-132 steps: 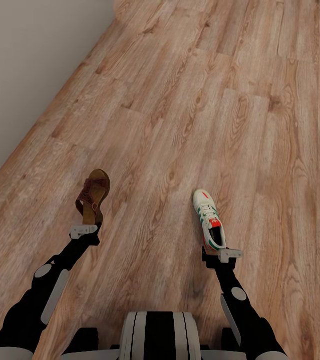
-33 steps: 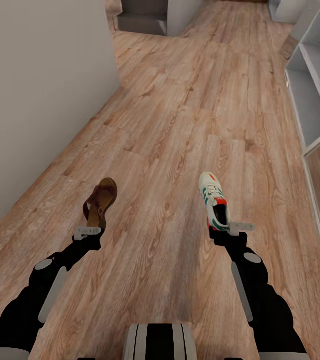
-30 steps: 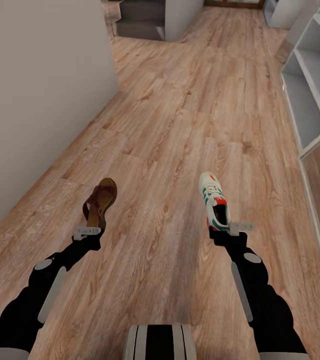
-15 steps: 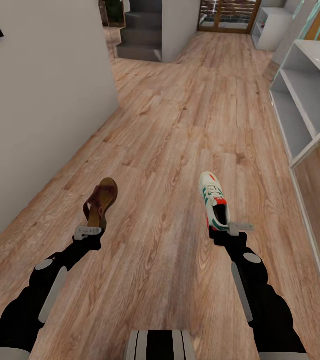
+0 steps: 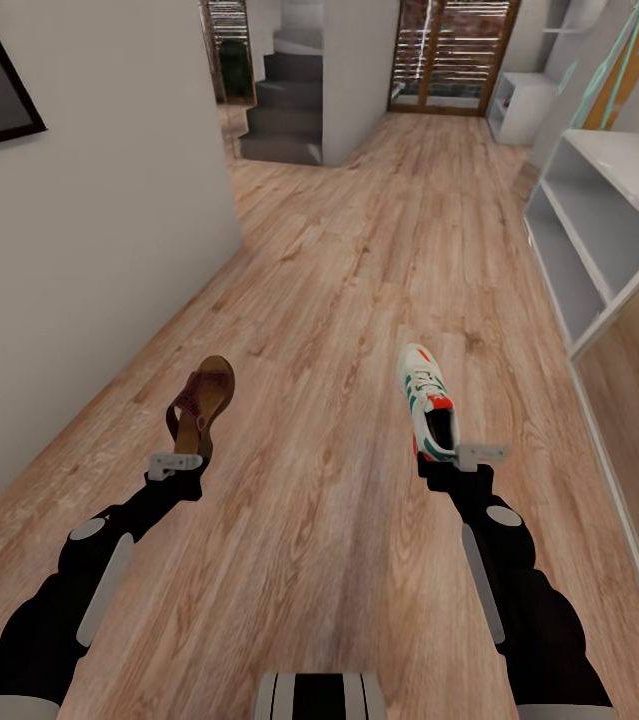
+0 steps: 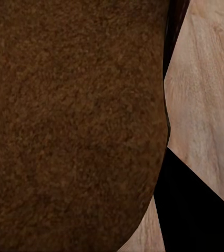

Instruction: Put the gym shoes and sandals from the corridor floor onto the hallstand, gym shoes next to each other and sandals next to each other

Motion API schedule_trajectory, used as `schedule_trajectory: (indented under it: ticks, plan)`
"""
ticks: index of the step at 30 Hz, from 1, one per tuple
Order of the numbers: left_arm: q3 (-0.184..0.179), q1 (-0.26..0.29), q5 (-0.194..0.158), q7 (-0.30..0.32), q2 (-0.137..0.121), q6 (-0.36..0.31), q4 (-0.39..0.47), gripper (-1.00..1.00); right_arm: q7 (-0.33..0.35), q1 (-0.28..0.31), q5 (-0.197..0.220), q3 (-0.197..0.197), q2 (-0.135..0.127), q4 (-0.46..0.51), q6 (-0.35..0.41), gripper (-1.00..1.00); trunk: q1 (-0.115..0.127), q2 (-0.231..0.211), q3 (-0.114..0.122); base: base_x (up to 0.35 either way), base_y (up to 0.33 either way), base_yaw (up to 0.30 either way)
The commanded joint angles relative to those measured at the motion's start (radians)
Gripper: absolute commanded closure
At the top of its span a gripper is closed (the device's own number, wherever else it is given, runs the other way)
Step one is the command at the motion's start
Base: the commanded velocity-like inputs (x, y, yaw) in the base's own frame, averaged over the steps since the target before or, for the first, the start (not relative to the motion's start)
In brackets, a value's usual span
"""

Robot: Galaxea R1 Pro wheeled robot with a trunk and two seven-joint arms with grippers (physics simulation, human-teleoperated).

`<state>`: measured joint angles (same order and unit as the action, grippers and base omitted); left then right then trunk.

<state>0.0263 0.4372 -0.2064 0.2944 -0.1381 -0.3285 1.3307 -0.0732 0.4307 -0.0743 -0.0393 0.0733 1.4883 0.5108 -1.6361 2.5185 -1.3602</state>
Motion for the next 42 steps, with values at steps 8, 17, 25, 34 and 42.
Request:
schedule_trajectory:
  ticks: [8, 17, 25, 34, 42]
  plan:
    - [0.001, 0.000, -0.008, 0.002, 0.000, -0.009, 0.001, 1.00, 0.000, 0.000, -0.008, -0.001, 0.000, 0.001, 0.006, 1.00, 0.004, -0.002, 0.044, 0.000, 0.000, 0.000]
    - [0.001, 0.000, -0.008, 0.002, 0.000, -0.009, 0.001, 1.00, 0.000, 0.000, -0.008, -0.001, 0.000, 0.001, 0.006, 1.00, 0.008, -0.004, 0.093, 0.000, 0.000, 0.000]
    - [0.001, 0.000, -0.008, 0.002, 0.000, -0.009, 0.001, 1.00, 0.000, 0.000, -0.009, -0.001, 0.001, 0.002, 0.006, 1.00, 0.011, -0.006, 0.137, 0.000, 0.000, 0.000]
    - [0.001, 0.000, -0.008, 0.002, 0.000, -0.009, 0.001, 1.00, 0.000, 0.000, -0.009, -0.001, 0.001, 0.001, 0.006, 1.00, 0.015, -0.008, 0.187, 0.000, 0.000, 0.000]
    - [0.001, 0.000, -0.008, 0.002, 0.000, -0.009, 0.001, 1.00, 0.000, 0.000, -0.008, -0.001, 0.000, 0.001, 0.006, 1.00, 0.019, -0.010, 0.231, 0.000, 0.000, 0.000]
